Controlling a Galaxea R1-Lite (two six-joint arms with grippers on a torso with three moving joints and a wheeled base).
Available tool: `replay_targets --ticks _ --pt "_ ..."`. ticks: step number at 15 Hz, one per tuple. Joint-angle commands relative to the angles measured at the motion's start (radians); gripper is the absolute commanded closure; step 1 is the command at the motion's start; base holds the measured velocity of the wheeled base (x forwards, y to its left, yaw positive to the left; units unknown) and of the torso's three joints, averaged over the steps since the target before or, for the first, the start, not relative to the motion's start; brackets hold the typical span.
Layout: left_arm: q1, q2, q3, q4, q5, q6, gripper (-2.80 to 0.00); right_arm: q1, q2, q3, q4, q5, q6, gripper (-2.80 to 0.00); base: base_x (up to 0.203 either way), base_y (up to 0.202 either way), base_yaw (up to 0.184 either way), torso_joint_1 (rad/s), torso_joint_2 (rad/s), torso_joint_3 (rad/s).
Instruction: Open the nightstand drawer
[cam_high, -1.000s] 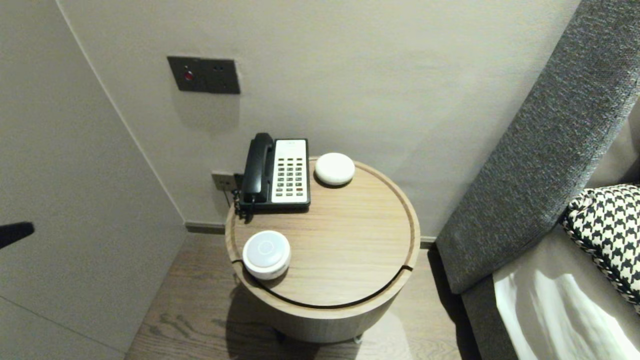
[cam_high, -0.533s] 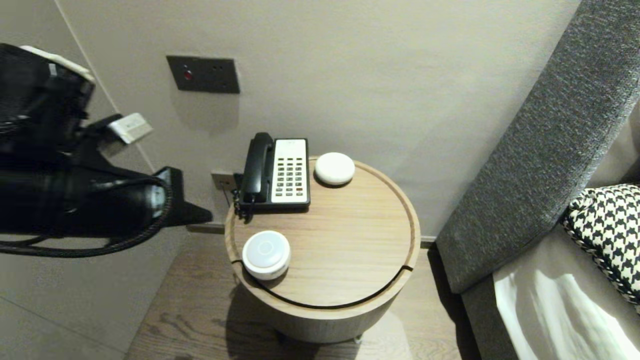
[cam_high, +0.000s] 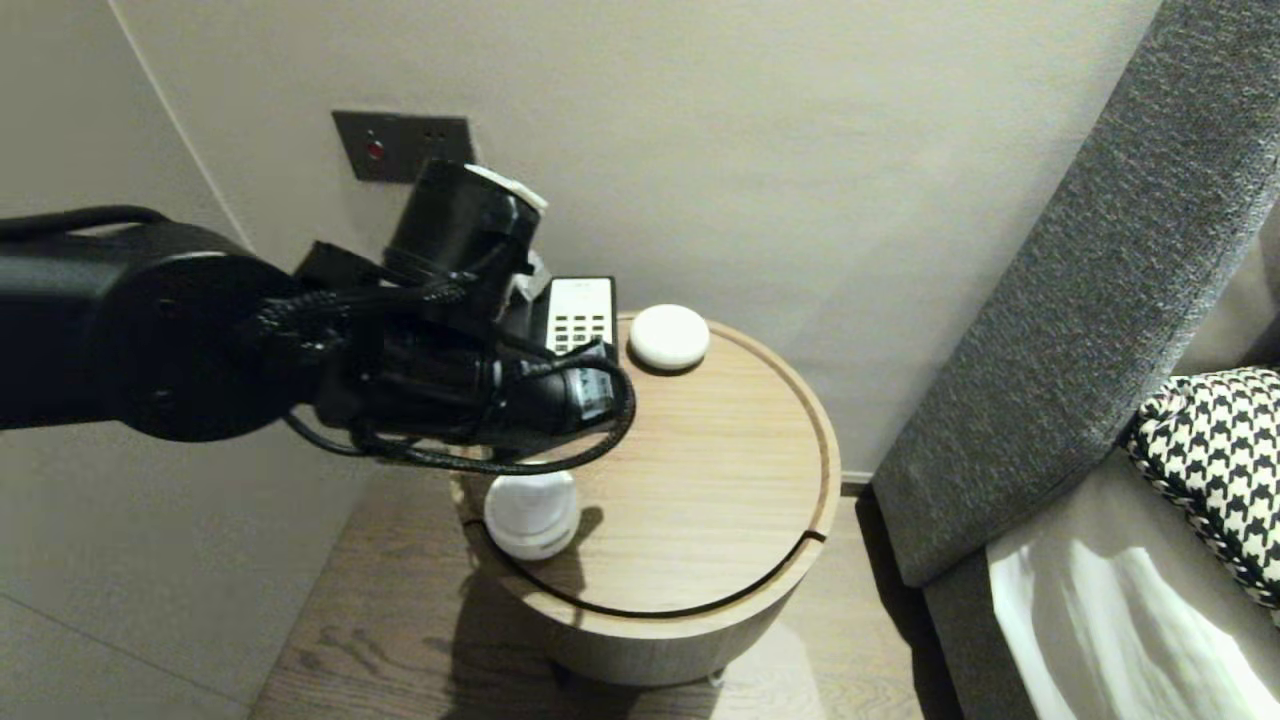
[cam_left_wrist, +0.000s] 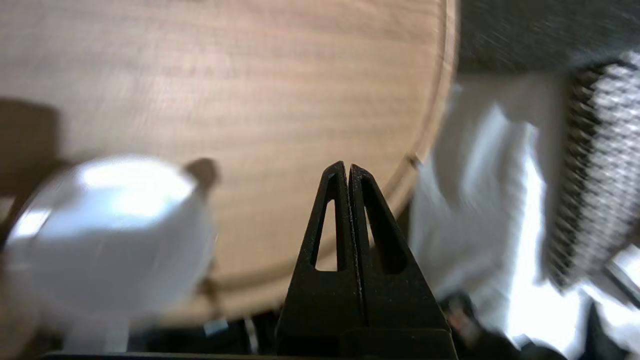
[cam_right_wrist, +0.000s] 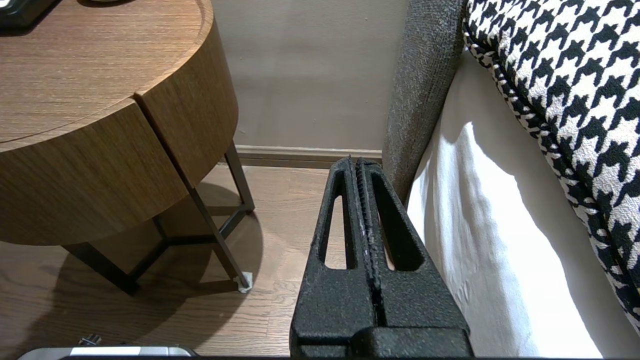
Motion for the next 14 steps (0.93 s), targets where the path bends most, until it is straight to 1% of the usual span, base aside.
replay_targets --ticks 1,3,9,13,14 --pt "-0.042 0.113 -0.010 -0.038 0.038 0.002 0.00 0.000 0.002 0.040 0.000 0.000 0.000 0.00 0.000 0.000 0.000 0.000 0.00 0.000" --pt "-0.059 0.150 -0.010 -0.044 0.044 0.003 0.00 0.000 0.002 0.040 0.000 0.000 0.000 0.00 0.000 0.000 0.000 0.000 0.00 0.000" --pt "-0.059 0.188 0.010 -0.046 0.045 0.000 0.00 0.000 0.002 0.040 0.000 0.000 0.000 0.00 0.000 0.000 0.000 0.000 0.00 0.000" --pt "-0.076 0.187 0.061 -0.050 0.043 -0.002 0.00 0.000 0.002 0.040 0.000 0.000 0.000 0.00 0.000 0.000 0.000 0.000 0.00 0.000" --pt "-0.088 0.186 0.085 -0.082 0.044 0.000 0.00 0.000 0.002 0.040 -0.002 0.000 0.000 0.00 0.000 0.000 0.000 0.000 0.00 0.000"
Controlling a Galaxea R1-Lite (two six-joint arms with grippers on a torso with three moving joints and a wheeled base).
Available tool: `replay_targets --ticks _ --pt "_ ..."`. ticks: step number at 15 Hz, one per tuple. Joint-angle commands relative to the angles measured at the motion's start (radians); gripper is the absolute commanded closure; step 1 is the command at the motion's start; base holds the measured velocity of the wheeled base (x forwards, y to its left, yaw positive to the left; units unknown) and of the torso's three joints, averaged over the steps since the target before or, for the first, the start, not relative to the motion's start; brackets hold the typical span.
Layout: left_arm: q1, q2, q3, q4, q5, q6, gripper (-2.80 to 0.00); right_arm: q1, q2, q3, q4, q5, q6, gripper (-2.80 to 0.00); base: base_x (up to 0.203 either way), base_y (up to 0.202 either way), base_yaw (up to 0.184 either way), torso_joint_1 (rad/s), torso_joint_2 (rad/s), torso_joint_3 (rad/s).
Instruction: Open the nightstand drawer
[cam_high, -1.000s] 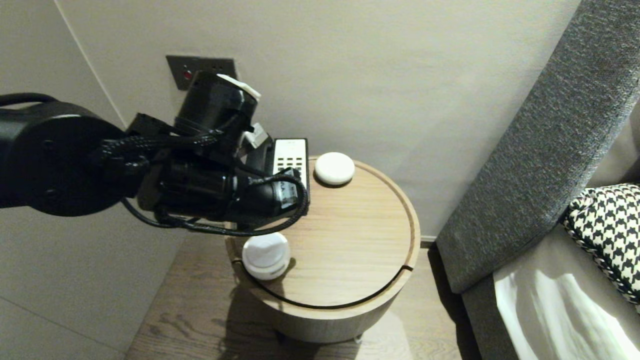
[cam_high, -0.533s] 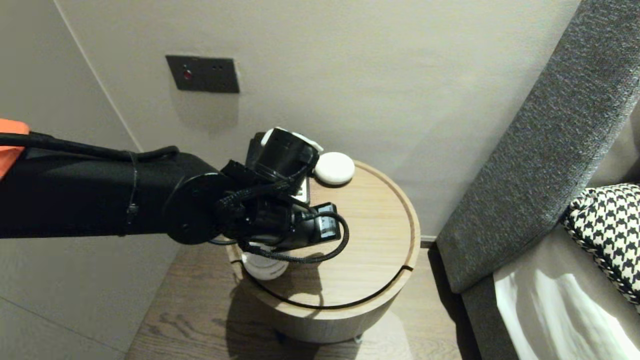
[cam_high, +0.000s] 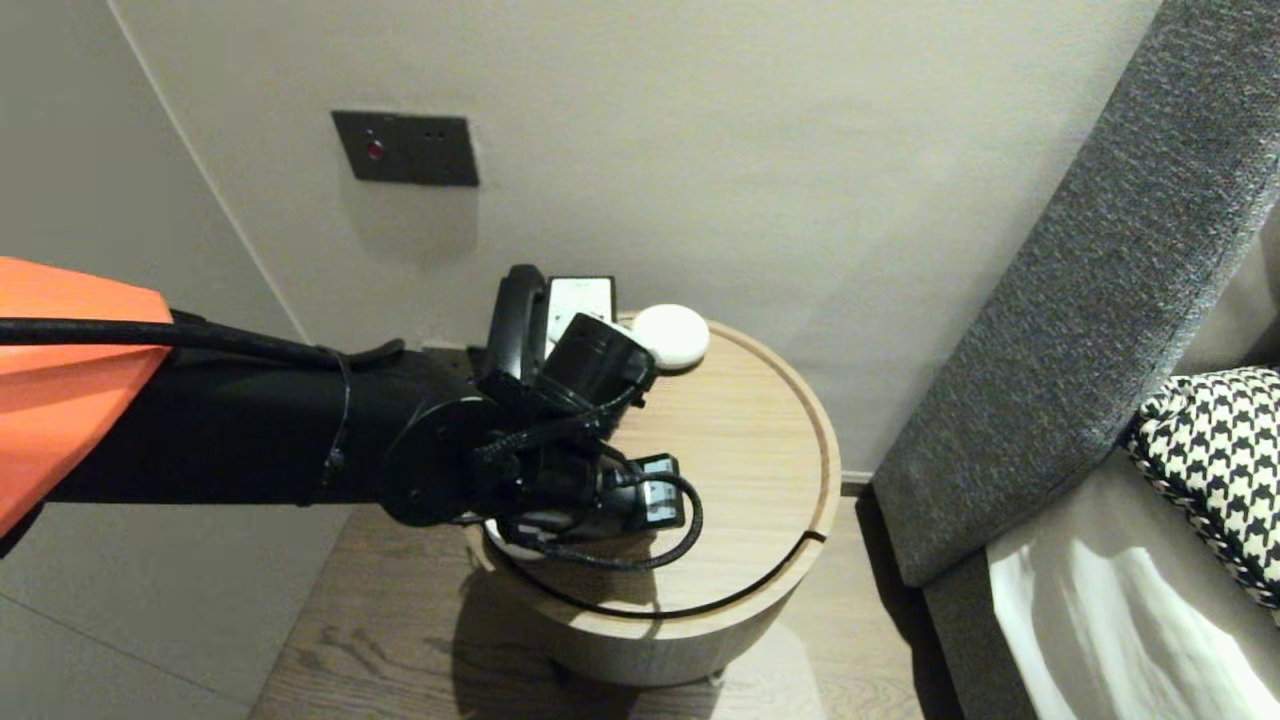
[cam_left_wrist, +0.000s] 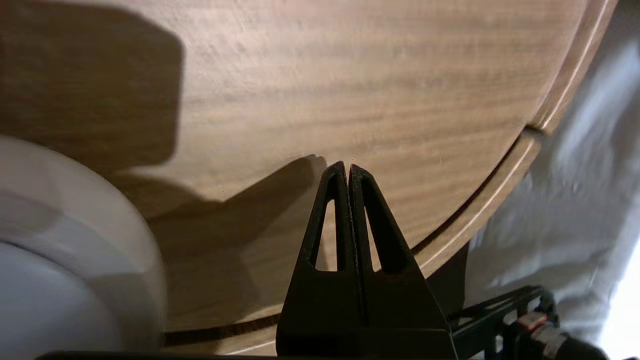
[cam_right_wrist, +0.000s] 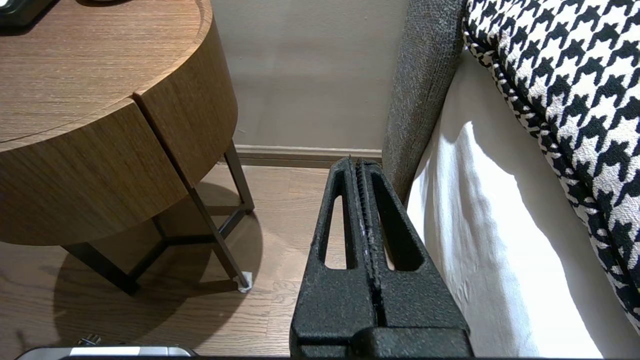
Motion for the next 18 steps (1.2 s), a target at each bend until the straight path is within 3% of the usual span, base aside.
replay_targets --ticks 1,4,18 --pt "-0.017 -0.003 0.046 -0.065 0.004 -0.003 0.00 0.000 0.001 0.040 -0.001 0.000 0.000 0.00 0.000 0.000 0.000 0.000 0.00 0.000" --pt "-0.030 -0.006 0.083 -0.118 0.006 -0.002 0.00 0.000 0.001 0.040 -0.001 0.000 0.000 0.00 0.000 0.000 0.000 0.000 0.00 0.000" --pt "-0.123 -0.024 0.102 -0.112 0.033 -0.007 0.00 0.000 0.001 0.040 -0.002 0.000 0.000 0.00 0.000 0.000 0.000 0.000 0.00 0.000"
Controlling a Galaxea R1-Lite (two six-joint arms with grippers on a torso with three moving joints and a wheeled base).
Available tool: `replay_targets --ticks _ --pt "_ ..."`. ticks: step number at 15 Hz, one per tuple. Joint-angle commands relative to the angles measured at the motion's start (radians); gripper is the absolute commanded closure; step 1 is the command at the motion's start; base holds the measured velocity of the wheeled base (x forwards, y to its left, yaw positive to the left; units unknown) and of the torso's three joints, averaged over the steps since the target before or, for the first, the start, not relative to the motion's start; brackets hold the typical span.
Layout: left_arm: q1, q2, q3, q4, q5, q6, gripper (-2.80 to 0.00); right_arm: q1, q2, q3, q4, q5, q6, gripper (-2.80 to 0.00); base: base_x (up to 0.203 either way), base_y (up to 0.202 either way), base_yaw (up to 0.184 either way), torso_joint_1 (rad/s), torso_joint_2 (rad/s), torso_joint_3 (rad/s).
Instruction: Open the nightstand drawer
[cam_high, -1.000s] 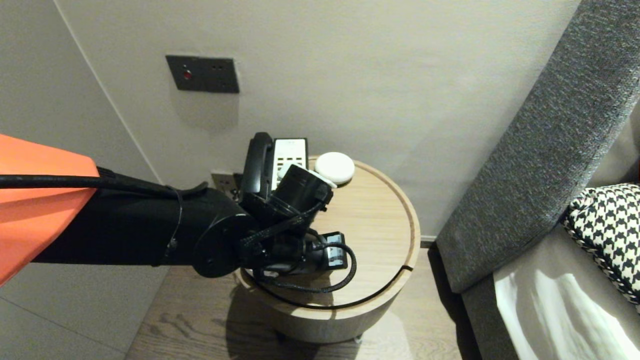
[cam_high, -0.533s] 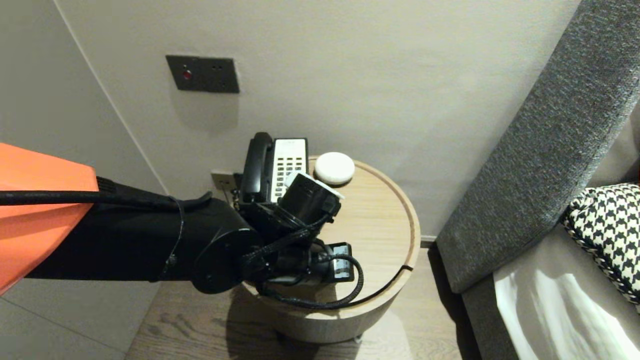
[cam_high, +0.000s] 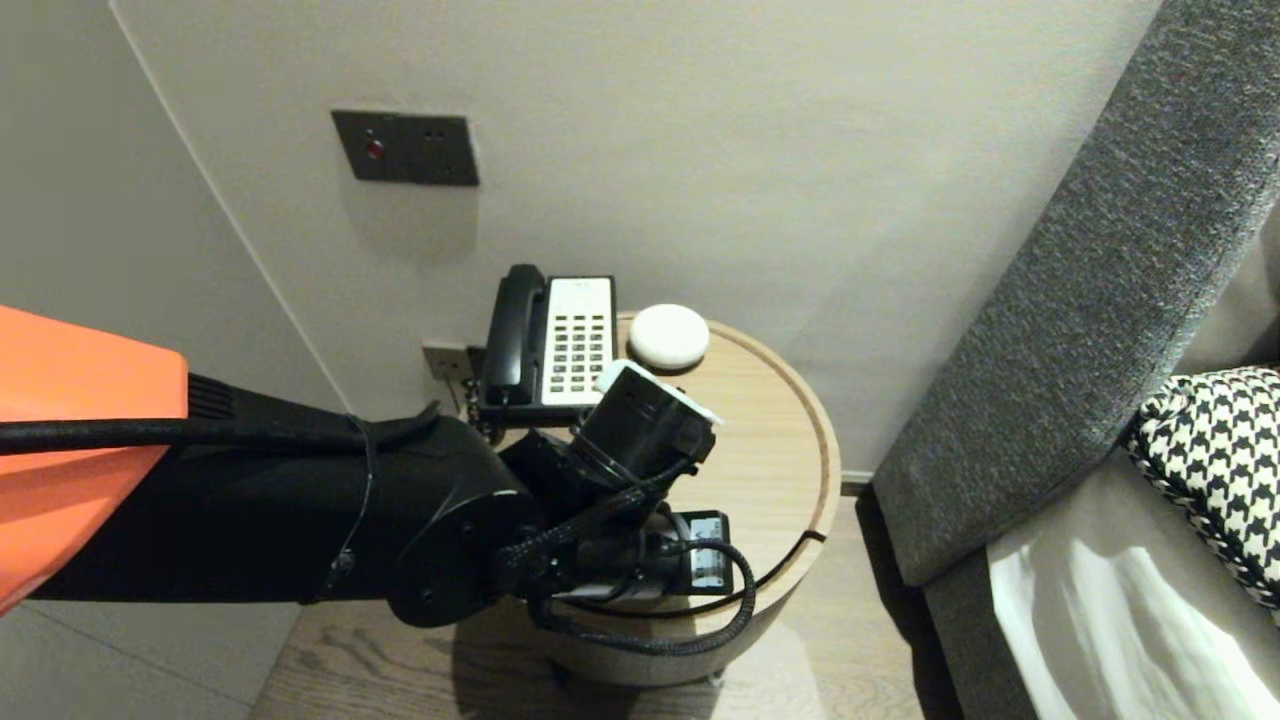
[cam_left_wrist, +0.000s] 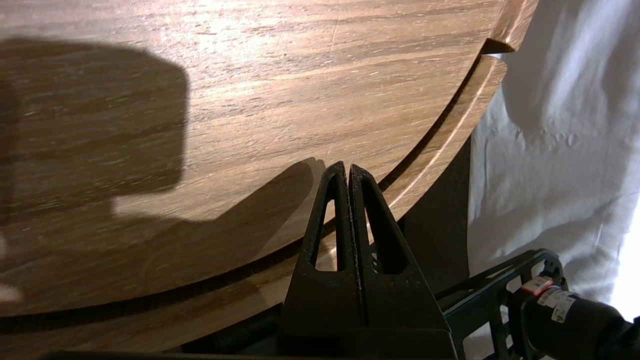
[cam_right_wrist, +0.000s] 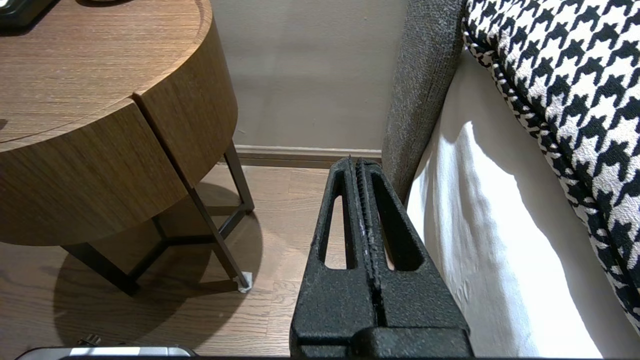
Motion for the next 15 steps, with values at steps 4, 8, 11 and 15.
replay_targets --ticks 4,8,11,15 --pt "-0.028 -0.040 0.036 0.000 -0.001 -0.017 0.00 0.001 0.001 0.040 -0.001 0.000 0.000 0.00 0.000 0.000 0.000 0.000 0.00 0.000" --pt "-0.039 -0.048 0.079 -0.007 -0.004 -0.021 0.00 0.001 0.001 0.040 -0.001 0.000 0.000 0.00 0.000 0.000 0.000 0.000 0.00 0.000" --pt "-0.042 -0.065 0.104 -0.012 -0.004 -0.024 0.00 0.001 0.001 0.040 -0.001 0.000 0.000 0.00 0.000 0.000 0.000 0.000 0.00 0.000" --pt "-0.042 -0.079 0.086 -0.018 0.041 -0.019 0.00 0.001 0.001 0.040 -0.001 0.000 0.000 0.00 0.000 0.000 0.000 0.000 0.00 0.000"
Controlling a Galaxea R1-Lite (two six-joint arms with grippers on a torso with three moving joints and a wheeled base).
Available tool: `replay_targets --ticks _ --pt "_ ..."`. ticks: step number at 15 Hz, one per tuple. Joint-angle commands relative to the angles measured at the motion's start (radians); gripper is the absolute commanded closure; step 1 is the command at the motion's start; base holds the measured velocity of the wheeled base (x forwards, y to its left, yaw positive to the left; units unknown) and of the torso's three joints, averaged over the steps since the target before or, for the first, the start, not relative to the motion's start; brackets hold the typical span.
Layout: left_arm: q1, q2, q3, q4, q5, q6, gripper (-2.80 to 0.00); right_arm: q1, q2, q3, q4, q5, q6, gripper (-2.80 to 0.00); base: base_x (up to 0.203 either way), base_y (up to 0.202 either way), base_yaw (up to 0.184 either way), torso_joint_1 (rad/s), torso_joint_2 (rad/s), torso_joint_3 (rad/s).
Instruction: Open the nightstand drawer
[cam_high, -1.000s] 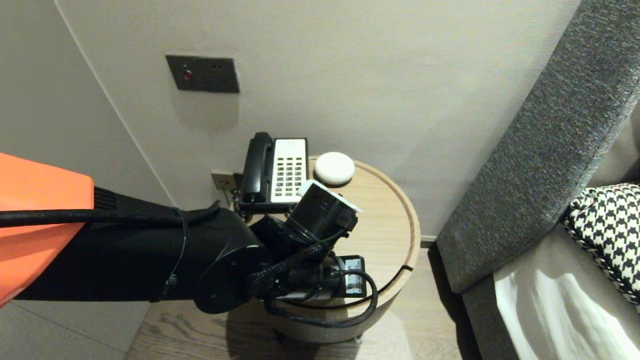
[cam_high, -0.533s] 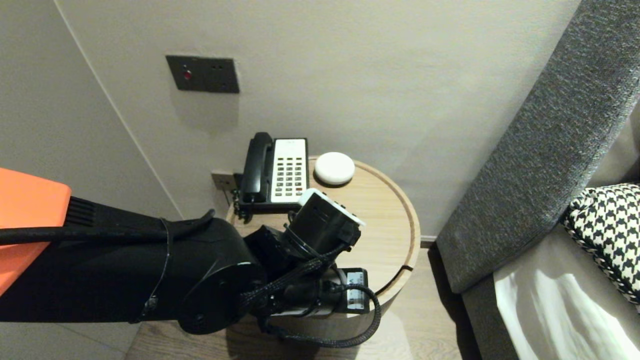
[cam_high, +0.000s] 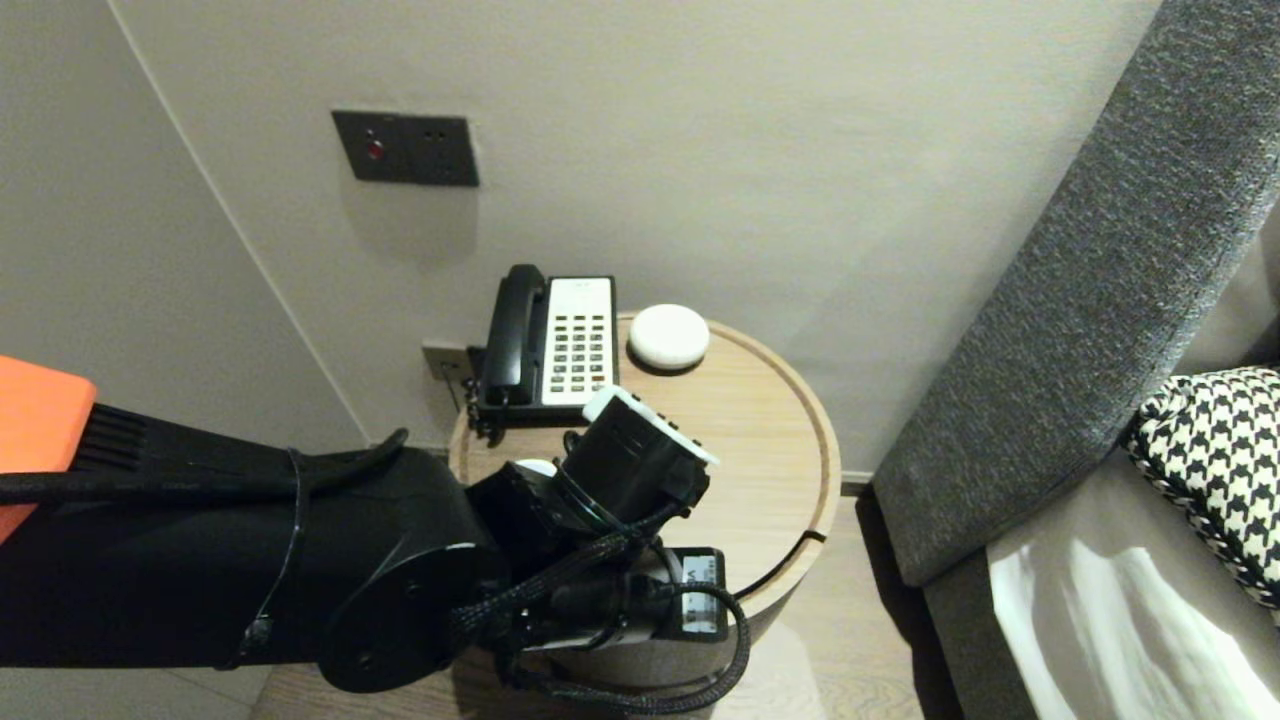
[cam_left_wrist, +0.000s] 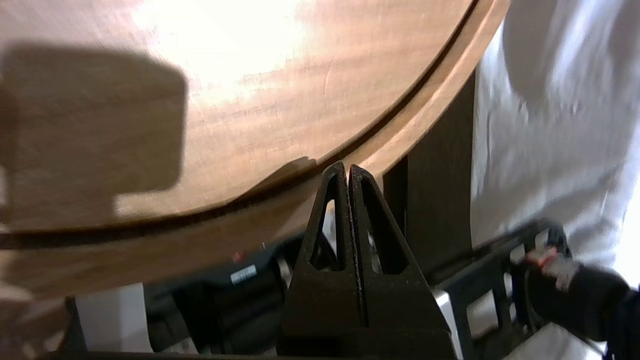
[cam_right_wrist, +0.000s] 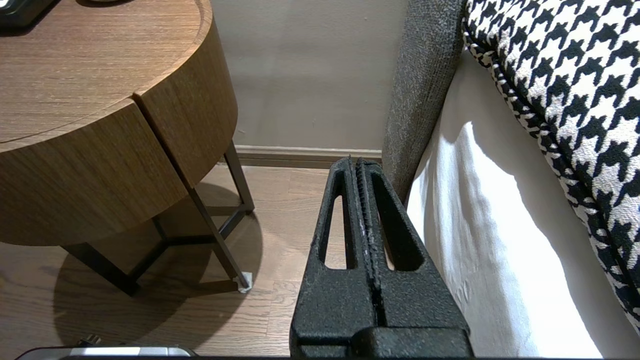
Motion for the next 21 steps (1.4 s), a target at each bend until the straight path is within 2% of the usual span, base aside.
replay_targets --ticks 1,4,6,7,9,12,16,21 --pt "0.001 -0.014 -0.011 -0.010 0.050 0.004 0.00 0.001 0.001 0.040 -0.001 0.000 0.000 0.00 0.000 0.000 0.000 0.000 0.00 0.000" --pt "0.002 -0.043 -0.011 -0.008 0.128 0.025 0.00 0.001 0.001 0.040 -0.001 0.000 0.000 0.00 0.000 0.000 0.000 0.000 0.00 0.000" --pt "0.002 -0.046 -0.004 -0.005 0.250 0.075 0.00 0.001 0.000 0.040 -0.001 0.000 0.000 0.00 0.000 0.000 0.000 0.000 0.00 0.000" --pt "0.004 -0.046 0.008 0.000 0.282 0.098 0.00 0.001 0.001 0.040 -0.001 0.000 0.000 0.00 0.000 0.000 0.000 0.000 0.00 0.000" --pt "0.006 -0.038 0.007 0.050 0.298 0.101 0.00 0.001 0.001 0.040 -0.001 0.000 0.000 0.00 0.000 0.000 0.000 0.000 0.00 0.000" --pt "0.005 -0.033 0.011 0.084 0.380 0.132 0.00 0.001 0.001 0.040 -0.001 0.000 0.000 0.00 0.000 0.000 0.000 0.000 0.00 0.000" --pt "-0.008 -0.039 0.011 0.090 0.386 0.155 0.00 0.001 0.001 0.040 -0.001 0.000 0.000 0.00 0.000 0.000 0.000 0.000 0.00 0.000" --pt "-0.026 -0.029 0.027 0.107 0.386 0.154 0.00 0.001 0.001 0.040 -0.001 0.000 0.000 0.00 0.000 0.000 0.000 0.000 0.00 0.000"
